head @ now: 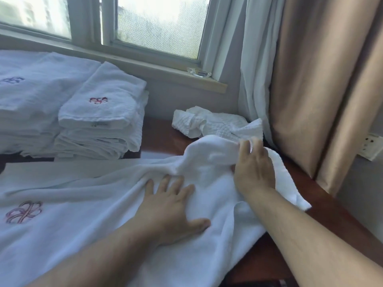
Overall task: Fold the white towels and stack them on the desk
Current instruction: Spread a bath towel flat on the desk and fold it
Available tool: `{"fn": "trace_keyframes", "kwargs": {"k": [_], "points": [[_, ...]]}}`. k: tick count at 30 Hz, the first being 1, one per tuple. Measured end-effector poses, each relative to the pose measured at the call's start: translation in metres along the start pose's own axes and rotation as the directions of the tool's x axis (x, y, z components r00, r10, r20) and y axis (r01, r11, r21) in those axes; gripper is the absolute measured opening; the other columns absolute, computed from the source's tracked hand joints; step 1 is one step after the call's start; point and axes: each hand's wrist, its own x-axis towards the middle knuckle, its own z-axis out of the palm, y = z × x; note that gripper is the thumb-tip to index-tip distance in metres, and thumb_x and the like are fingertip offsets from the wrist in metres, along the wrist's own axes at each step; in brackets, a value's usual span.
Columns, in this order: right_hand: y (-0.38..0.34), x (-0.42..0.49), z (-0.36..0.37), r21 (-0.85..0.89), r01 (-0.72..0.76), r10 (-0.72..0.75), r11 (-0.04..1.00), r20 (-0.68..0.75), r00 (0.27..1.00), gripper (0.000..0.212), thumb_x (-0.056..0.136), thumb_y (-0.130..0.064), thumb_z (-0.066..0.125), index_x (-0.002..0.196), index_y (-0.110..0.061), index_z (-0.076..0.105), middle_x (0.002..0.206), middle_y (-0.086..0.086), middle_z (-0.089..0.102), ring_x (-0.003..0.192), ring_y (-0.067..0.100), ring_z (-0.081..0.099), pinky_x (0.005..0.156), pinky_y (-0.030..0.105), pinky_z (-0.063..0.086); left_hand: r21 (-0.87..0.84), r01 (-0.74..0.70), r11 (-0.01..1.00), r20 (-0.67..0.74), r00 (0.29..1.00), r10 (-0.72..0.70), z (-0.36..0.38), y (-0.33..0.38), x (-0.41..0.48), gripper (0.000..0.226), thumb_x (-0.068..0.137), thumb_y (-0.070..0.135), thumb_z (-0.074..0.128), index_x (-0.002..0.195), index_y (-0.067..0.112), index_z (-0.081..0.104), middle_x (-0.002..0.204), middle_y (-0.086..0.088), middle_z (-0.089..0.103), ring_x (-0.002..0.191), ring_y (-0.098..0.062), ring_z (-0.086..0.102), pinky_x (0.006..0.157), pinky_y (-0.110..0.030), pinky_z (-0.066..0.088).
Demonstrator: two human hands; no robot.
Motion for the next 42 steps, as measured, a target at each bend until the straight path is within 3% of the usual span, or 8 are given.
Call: {"fn": "trace_keyframes", "kwargs": {"k": [8, 14, 18, 24, 30, 32, 35, 42], "points": [[0.036, -0.032, 0.02, -0.154, -0.019, 0.08, 0.988, 0.404, 0.911, 0.029, 0.103, -0.034, 0.038, 0.124, -0.015, 0.042, 0.124, 0.011, 0.048, 0.107, 0.032, 0.056, 0.076, 0.038, 0.043, -0.02, 0.029, 0.999, 0.033, 0.999, -0.028, -0.003, 0.002, 0.001, 0.115, 0.059, 0.098, 0.019, 0.157, 0.038, 0.008, 0.168, 0.006, -0.005, 0.154, -0.025, -0.013, 0.116, -0.06, -0.014], [0.05, -0.052, 0.004, 0.132, -0.05, -0.019, 0.99, 0.472, 0.881, 0.03, 0.097, -0.049, 0.051, 0.118, -0.026, 0.052, 0.111, -0.005, 0.054, 0.102, 0.02, 0.056, 0.077, 0.033, 0.034, -0.005, 0.026, 1.0, 0.008, 1.0, -0.026, -0.001, 0.001, 0.002, 0.114, 0.06, 0.098, 0.014, 0.157, 0.037, 0.009, 0.169, 0.004, -0.005, 0.154, -0.026, -0.011, 0.117, -0.062, -0.011], [0.05, -0.041, -0.019, -0.338, -0.014, 0.26, 0.941, 0.695, 0.67, 0.031, 0.102, -0.028, 0.047, 0.129, -0.022, 0.061, 0.128, 0.003, 0.058, 0.117, 0.027, 0.055, 0.088, 0.041, 0.044, 0.018, -0.016, 1.0, 0.075, 0.997, 0.015, -0.005, -0.003, -0.002, 0.117, 0.057, 0.1, 0.012, 0.157, 0.04, 0.004, 0.168, 0.005, -0.009, 0.154, -0.025, -0.015, 0.118, -0.062, -0.011], [0.046, -0.049, -0.027, 0.096, 0.111, -0.147, 0.989, 0.615, 0.775, 0.039, 0.104, -0.04, 0.041, 0.076, -0.018, 0.058, 0.083, -0.001, 0.064, 0.072, 0.013, 0.052, 0.058, 0.028, 0.032, 0.029, -0.012, 1.0, 0.07, 0.998, 0.009, -0.005, -0.01, -0.01, 0.119, 0.056, 0.103, 0.011, 0.157, 0.043, 0.001, 0.168, 0.01, -0.008, 0.154, -0.022, -0.014, 0.12, -0.06, -0.009], [0.048, -0.051, -0.051, -0.393, 0.16, 0.213, 0.906, 0.747, 0.63, 0.018, 0.1, -0.029, 0.049, 0.107, -0.02, 0.063, 0.11, 0.001, 0.062, 0.086, 0.023, 0.056, 0.087, 0.039, 0.052, 0.014, 0.031, 0.999, 0.071, 0.997, -0.032, -0.005, -0.004, -0.005, 0.119, 0.056, 0.103, 0.013, 0.157, 0.043, 0.001, 0.168, 0.008, -0.009, 0.154, -0.025, -0.013, 0.118, -0.061, -0.012], [0.042, -0.054, -0.053, -0.135, 0.182, -0.044, 0.974, 0.674, 0.738, 0.023, 0.097, -0.05, 0.055, 0.093, -0.029, 0.061, 0.101, -0.005, 0.064, 0.081, 0.013, 0.056, 0.069, 0.031, 0.045, 0.018, 0.027, 0.999, 0.07, 0.997, -0.028, -0.005, -0.003, -0.003, 0.119, 0.056, 0.103, 0.014, 0.158, 0.042, 0.002, 0.169, 0.007, -0.008, 0.154, -0.026, -0.013, 0.117, -0.063, -0.012], [0.024, -0.068, -0.056, 0.372, 0.14, -0.365, 0.918, 0.649, 0.667, 0.032, 0.087, -0.07, 0.057, 0.093, -0.04, 0.065, 0.093, -0.014, 0.061, 0.085, 0.001, 0.055, 0.071, 0.025, 0.041, 0.016, 0.002, 1.0, 0.052, 0.999, -0.002, -0.004, -0.006, -0.002, 0.116, 0.059, 0.103, 0.013, 0.157, 0.041, 0.004, 0.169, 0.005, -0.006, 0.154, -0.026, -0.011, 0.118, -0.063, -0.01], [0.019, -0.083, -0.072, 0.303, 0.007, -0.284, 0.953, 0.883, 0.375, 0.052, 0.098, -0.057, 0.051, 0.068, -0.016, 0.057, 0.054, -0.009, 0.061, 0.045, 0.011, 0.054, 0.052, 0.028, 0.044, 0.002, 0.0, 1.0, 0.05, 0.999, 0.0, -0.007, -0.007, -0.004, 0.114, 0.06, 0.102, 0.014, 0.157, 0.042, 0.008, 0.169, 0.007, -0.004, 0.155, -0.025, -0.008, 0.119, -0.062, -0.008]]}}
